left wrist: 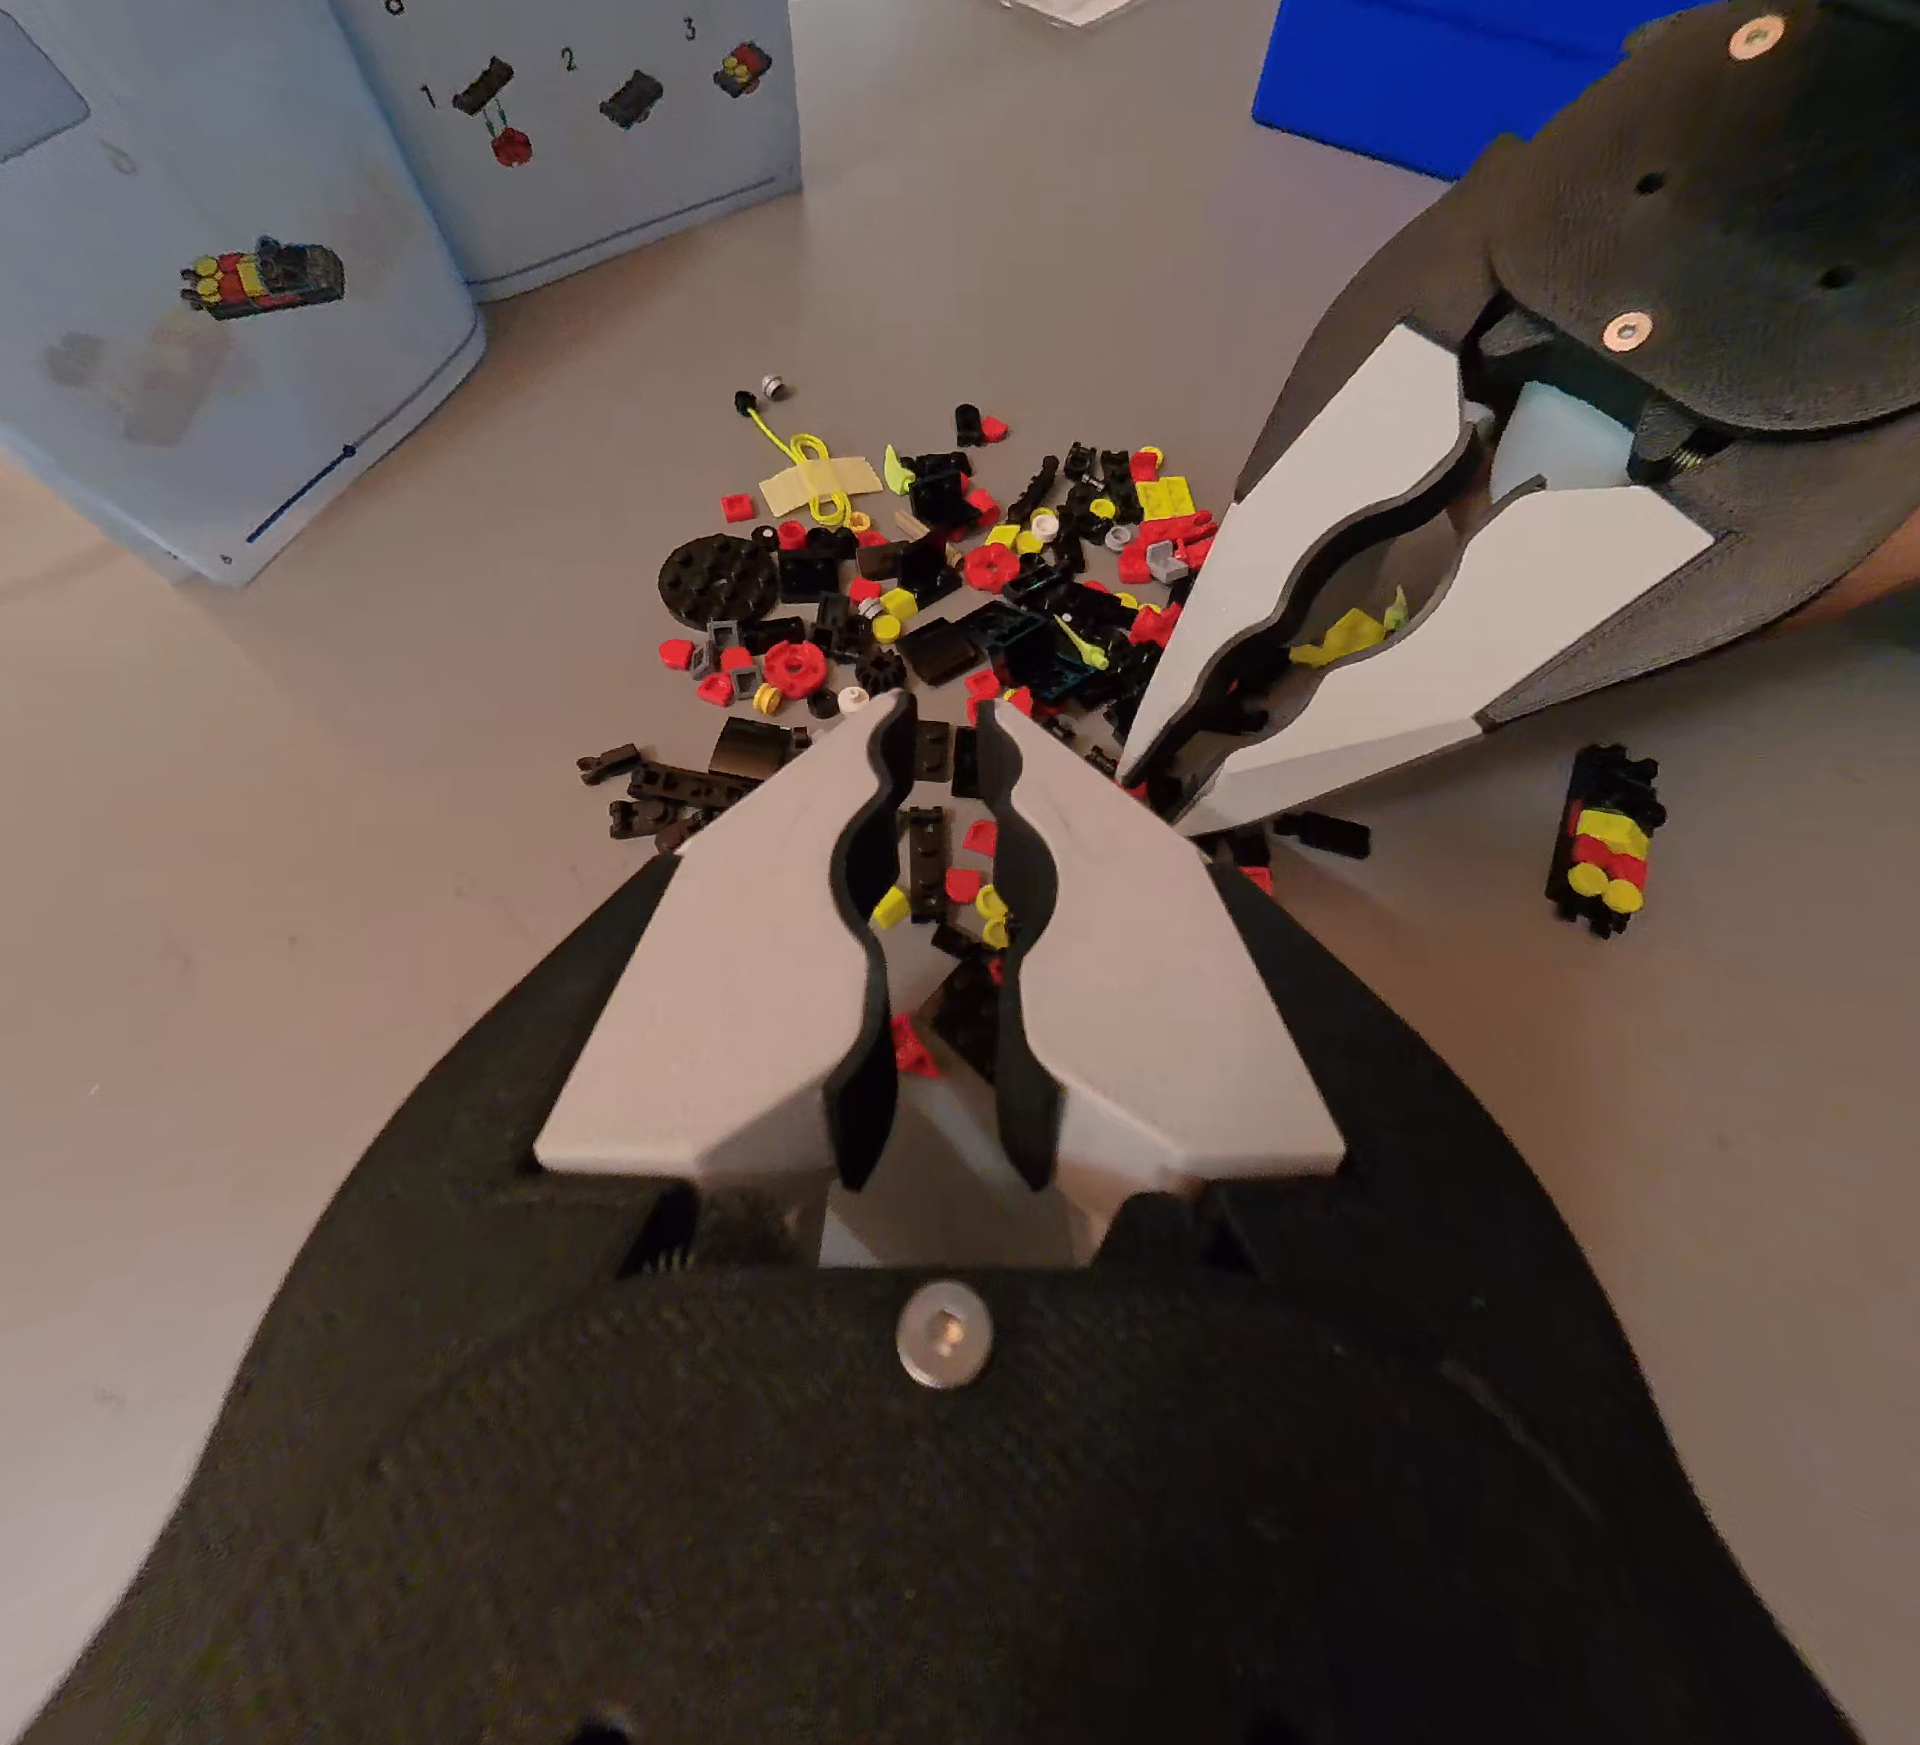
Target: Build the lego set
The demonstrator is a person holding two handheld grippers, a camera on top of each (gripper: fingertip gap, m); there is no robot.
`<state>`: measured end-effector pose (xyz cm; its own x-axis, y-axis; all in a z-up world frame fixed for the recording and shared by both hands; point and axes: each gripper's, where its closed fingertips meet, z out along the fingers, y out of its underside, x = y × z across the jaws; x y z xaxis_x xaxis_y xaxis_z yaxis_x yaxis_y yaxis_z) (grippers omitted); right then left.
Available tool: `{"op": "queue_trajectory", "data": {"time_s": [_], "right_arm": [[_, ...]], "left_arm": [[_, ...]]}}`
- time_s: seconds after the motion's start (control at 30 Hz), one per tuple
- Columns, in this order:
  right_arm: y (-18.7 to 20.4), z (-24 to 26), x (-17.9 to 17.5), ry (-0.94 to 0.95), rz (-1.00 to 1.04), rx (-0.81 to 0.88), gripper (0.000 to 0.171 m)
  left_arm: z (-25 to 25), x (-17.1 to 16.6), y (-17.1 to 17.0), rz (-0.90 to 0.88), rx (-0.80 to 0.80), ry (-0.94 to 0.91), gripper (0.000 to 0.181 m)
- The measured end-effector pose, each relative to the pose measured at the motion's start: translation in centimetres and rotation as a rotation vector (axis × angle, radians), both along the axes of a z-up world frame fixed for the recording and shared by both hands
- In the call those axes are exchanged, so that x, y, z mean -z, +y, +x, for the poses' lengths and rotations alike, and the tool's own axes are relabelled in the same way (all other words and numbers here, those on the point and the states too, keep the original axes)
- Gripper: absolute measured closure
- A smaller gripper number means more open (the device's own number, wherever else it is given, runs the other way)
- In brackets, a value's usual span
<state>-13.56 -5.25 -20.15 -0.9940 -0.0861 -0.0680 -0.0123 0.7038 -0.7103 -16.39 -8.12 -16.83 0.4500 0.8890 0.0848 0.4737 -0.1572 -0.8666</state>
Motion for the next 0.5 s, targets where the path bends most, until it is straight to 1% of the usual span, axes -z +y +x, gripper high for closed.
{"op": "queue_trajectory", "data": {"time_s": [0.3,0.37,0.5], "right_arm": [[-0.2,0.6,1.4,0.031,0.056,-0.031,0.161],[-0.4,0.5,1.4,0.033,0.052,-0.029,0.164],[-0.5,0.6,1.2,0.036,0.047,-0.029,0.165]], "left_arm": [[0.0,0.4,-0.2,-0.015,-0.006,-0.006,0.173],[0.0,0.4,-0.1,-0.016,-0.004,-0.008,0.172],[0.0,0.5,-0.1,-0.018,-0.003,-0.009,0.172]]}}
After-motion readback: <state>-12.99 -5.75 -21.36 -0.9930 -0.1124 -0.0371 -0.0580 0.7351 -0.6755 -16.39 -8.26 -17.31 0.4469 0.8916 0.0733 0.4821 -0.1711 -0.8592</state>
